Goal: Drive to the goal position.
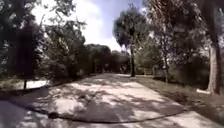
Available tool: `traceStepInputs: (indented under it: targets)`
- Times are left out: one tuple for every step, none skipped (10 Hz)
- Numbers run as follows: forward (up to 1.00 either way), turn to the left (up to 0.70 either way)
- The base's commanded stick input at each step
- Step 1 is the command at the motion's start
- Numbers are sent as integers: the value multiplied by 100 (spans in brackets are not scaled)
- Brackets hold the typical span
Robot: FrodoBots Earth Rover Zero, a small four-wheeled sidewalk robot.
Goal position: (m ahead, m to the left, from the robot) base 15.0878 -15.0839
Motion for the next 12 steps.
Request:
traceStepInputs:
  targets:
    - [100, 0]
    - [100, 0]
    - [100, 0]
    - [100, 0]
    - [100, 0]
    - [100, 0]
    - [100, -9]
    - [100, -20]
    - [100, -29]
    - [100, -36]
    - [100, -40]
    - [100, -30]
